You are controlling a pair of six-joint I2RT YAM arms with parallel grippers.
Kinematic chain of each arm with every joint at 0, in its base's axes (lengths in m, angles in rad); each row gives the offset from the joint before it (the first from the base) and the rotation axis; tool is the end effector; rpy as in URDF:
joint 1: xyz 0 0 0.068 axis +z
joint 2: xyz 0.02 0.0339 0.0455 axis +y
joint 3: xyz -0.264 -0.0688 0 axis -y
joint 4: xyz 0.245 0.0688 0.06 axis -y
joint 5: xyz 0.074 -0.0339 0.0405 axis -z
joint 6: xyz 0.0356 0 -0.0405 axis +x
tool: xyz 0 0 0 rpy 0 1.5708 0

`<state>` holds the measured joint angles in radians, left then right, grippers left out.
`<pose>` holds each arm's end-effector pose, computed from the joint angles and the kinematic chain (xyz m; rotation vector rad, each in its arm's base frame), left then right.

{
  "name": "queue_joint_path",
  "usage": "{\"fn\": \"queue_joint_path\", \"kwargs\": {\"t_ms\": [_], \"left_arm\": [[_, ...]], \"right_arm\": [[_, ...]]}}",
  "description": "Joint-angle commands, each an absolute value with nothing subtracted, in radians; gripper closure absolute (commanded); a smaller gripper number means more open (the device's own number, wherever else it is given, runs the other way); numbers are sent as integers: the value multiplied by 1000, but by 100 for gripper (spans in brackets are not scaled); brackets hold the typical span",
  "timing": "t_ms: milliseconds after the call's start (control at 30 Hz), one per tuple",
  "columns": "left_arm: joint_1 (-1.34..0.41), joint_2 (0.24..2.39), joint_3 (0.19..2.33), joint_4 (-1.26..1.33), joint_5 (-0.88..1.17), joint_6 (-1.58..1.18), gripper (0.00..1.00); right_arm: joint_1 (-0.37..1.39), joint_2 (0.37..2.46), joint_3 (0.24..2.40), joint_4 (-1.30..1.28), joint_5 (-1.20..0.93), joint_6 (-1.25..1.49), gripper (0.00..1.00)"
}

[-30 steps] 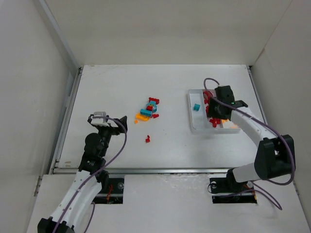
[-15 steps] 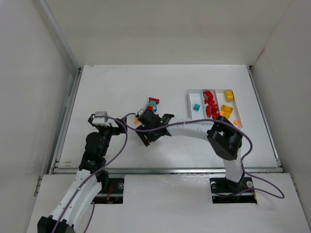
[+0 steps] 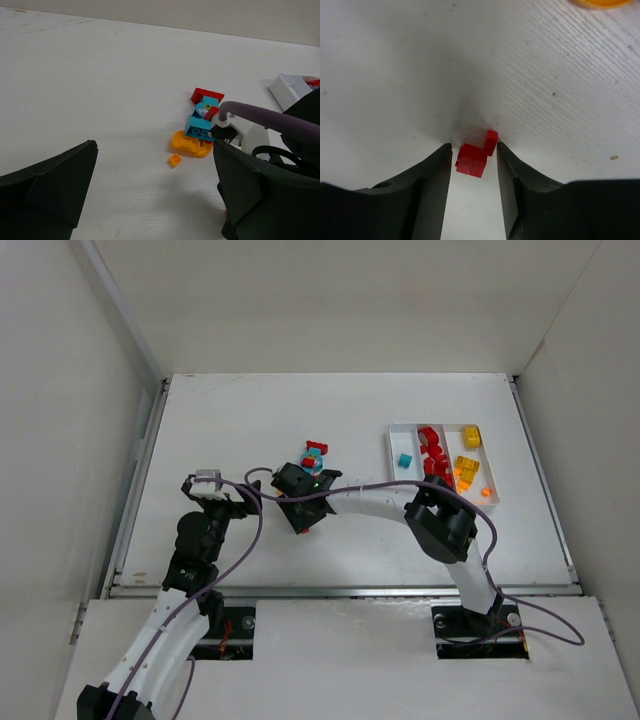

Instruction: Sort the legos into containers by color

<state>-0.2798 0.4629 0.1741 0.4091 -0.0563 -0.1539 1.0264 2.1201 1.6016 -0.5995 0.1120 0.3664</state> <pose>0.1394 -0.0380 0.2323 0.0455 1.4576 -0.3137 0.2355 0.3814 0.1710 -0.8450 2.5748 0.2838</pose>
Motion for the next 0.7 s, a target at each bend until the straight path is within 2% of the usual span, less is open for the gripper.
{"fn": "queue_joint_path", "kwargs": {"t_ms": [0,233,267,300,433,667], "left_arm": [[-279,460,192,448,-55,-144,0],[-279,460,192,448,-55,-144,0],[-279,460,192,448,-55,-144,0],[-279,460,192,448,-55,-144,0],[-279,460,192,448,-64,-144,0],[-279,460,192,448,-64,-144,0]], "right_arm": [[1042,2118,1625,-635,126,374,53],[1042,2109,1605,-644,114,374,53],[1042,2109,1605,-653,114,374,57],[1042,2109,1605,-653,114,374,70],[1042,2099,1595,-653,114,383,95],[1042,1985,1552,-644,133,380,100]]}}
